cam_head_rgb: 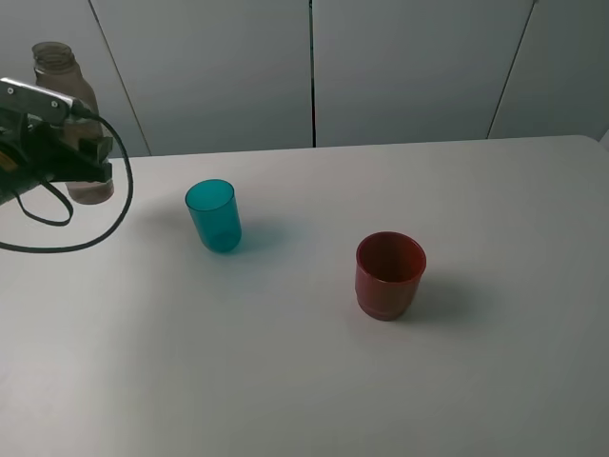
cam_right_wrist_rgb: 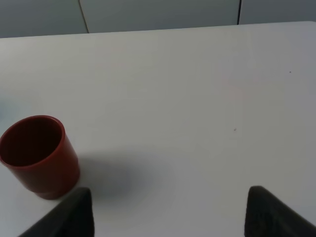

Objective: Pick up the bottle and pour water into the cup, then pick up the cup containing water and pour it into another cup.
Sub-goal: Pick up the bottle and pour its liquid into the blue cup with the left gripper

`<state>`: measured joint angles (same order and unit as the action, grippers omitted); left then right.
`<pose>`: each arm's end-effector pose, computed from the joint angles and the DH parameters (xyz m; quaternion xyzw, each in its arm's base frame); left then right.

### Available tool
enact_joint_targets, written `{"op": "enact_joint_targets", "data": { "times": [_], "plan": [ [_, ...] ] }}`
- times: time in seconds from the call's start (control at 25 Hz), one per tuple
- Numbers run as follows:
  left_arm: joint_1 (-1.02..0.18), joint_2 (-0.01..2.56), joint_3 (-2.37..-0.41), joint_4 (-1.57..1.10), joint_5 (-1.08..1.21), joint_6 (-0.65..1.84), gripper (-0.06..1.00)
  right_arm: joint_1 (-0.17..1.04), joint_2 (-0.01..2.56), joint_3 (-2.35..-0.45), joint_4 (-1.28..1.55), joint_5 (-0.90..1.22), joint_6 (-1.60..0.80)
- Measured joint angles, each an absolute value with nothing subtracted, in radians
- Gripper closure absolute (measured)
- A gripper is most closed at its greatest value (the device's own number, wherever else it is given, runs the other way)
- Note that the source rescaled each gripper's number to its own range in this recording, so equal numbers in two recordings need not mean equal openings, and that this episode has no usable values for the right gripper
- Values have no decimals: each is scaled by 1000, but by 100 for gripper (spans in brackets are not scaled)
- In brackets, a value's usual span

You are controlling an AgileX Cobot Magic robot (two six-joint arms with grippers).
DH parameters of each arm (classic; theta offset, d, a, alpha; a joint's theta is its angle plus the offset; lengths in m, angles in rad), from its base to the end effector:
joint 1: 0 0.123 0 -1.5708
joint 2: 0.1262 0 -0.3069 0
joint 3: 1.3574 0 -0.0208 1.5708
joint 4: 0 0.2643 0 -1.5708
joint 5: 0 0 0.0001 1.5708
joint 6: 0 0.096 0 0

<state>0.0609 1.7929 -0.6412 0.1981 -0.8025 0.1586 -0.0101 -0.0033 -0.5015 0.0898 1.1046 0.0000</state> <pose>0.3428 0.0073 0.1648 0.1362 0.7838 0.0518 0.6037 -0.0134 0.0078 0.2785 0.0015 0.8624 0.0422 0.5045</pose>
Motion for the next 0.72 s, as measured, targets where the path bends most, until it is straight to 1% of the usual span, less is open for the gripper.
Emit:
{"op": "enact_joint_targets", "data": {
  "times": [0.24, 0.52, 0.72],
  "plan": [
    [61, 1675, -641, 245, -592, 160, 91, -10, -3, -501, 90, 1105, -7],
    [61, 1607, -641, 318, -451, 160, 91, -10, -3, -501, 90, 1105, -7],
    [26, 1576, -641, 362, -342, 160, 91, -10, -3, -501, 90, 1105, -7]
  ]
}}
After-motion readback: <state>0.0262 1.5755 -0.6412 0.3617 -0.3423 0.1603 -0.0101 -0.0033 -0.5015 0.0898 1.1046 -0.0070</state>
